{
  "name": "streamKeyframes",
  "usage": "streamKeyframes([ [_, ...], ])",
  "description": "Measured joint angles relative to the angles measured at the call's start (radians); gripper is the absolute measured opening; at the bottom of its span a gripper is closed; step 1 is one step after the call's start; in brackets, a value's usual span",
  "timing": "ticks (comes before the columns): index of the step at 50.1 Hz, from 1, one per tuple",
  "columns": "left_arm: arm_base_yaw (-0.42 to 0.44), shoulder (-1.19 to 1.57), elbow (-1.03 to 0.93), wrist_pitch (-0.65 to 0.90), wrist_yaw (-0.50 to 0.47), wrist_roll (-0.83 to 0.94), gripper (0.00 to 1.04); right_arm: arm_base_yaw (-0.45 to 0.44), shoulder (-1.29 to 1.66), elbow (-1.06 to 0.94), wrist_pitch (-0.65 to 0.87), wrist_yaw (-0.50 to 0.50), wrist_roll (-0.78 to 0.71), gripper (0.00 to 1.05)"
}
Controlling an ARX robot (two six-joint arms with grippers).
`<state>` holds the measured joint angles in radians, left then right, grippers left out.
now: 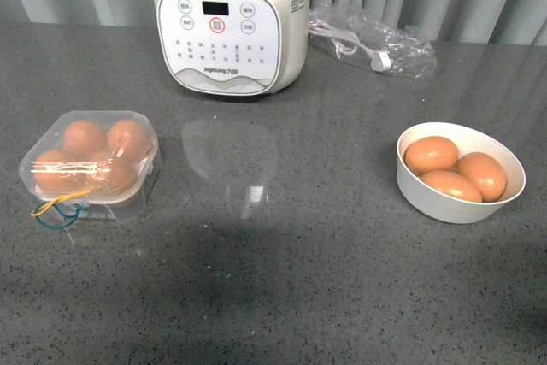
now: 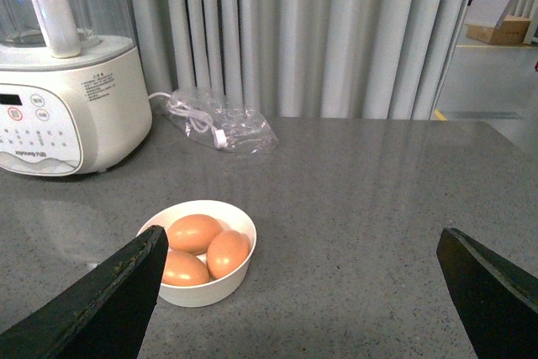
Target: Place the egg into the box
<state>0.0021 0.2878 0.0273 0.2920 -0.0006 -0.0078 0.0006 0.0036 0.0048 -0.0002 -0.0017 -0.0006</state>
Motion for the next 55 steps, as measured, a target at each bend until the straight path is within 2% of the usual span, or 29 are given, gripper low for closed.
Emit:
streamKeyframes([
  [22, 0.0, -0.119, 0.0, -0.12, 0.0, 0.0, 0.04, 0.0, 0.0, 0.0, 0.0, 0.0, 0.0, 0.97],
  [27, 0.0, -0.235, 0.0, -0.27, 0.0, 0.0, 0.04, 0.0, 0.0, 0.0, 0.0, 0.0, 0.0, 0.97],
  [41, 0.0, -0.284, 0.0, -0.291, 0.0, 0.0, 0.04, 0.0, 0.0, 0.0, 0.0, 0.0, 0.0, 0.97],
  [55, 0.0, -0.284, 0.0, -0.291, 0.0, 0.0, 0.43, 0.0, 0.0, 0.0, 0.0, 0.0, 0.0, 0.97],
])
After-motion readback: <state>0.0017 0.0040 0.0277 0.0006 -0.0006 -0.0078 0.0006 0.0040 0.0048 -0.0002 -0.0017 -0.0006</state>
